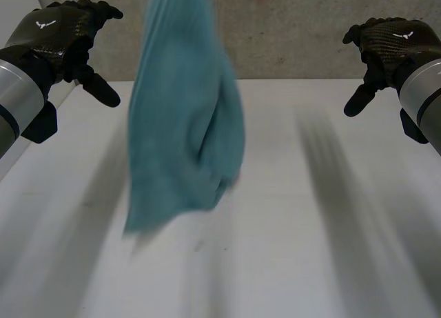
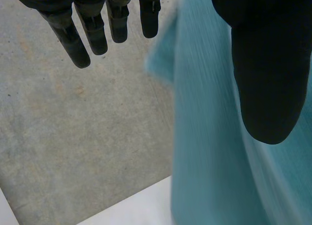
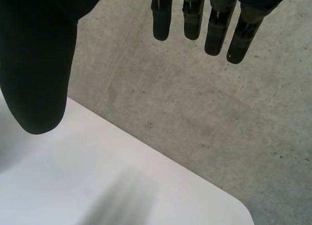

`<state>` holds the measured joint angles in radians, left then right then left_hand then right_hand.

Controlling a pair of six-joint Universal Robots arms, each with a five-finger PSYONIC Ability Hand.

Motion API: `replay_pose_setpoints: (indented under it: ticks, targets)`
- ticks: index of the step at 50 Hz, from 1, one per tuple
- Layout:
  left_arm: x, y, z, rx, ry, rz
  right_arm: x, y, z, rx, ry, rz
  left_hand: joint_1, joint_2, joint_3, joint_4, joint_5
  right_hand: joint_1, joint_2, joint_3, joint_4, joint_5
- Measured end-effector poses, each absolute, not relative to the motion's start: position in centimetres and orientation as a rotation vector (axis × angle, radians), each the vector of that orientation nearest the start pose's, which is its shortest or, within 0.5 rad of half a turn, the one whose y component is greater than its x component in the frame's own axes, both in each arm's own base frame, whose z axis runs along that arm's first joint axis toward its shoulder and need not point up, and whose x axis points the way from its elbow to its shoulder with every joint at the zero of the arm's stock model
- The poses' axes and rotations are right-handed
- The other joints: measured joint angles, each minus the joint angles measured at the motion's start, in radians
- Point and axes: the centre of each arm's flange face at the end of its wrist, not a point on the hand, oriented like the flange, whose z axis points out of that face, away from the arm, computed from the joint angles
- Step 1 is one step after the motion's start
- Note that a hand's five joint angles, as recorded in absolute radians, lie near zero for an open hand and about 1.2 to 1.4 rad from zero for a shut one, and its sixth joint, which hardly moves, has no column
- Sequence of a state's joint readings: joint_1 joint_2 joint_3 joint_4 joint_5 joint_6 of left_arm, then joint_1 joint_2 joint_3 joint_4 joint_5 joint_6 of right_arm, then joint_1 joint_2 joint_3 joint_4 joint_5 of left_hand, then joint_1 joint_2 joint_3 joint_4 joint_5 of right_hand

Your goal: Fold the laundry

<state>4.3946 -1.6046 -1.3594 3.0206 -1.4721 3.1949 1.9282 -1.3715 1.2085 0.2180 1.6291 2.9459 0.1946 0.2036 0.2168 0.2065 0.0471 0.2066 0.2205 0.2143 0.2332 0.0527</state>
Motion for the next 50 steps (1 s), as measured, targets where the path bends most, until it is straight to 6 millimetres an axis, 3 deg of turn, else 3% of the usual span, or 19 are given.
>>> replay_pose_setpoints:
  ticks: [20,27,33,42,50]
  targets:
    - [-23.1,-25.6,35.4,0.552,2.276,-2.46,24.2,-27.8,33.2,-0.582,2.169,-2.102,0.0,0.0,0.0,0.0,0.0,0.0,0.0,0.0,0.0,0.0]
    - [-22.9,-25.8,35.6,0.537,2.269,-2.46,24.8,-27.5,32.7,-0.672,2.146,-2.072,0.003,0.0,0.0,0.0,0.0,0.0,0.0,0.0,0.0,0.0]
    - [-22.8,-26.0,35.7,0.525,2.268,-2.457,26.4,-27.0,31.1,-0.843,2.088,-1.957,0.035,0.027,0.011,0.025,0.015,0.0,0.0,0.0,0.0,0.0]
    - [-22.6,-26.2,35.6,0.494,2.288,-2.428,28.2,-26.8,28.2,-0.954,2.057,-1.781,0.101,0.091,0.078,0.091,0.079,0.0,0.0,0.0,0.0,0.0]
    - [-22.4,-25.7,31.9,0.43,2.557,-2.206,30.9,-25.7,23.7,-0.905,2.09,-1.542,0.101,0.091,0.078,0.091,0.079,0.0,0.0,0.0,0.0,0.0]
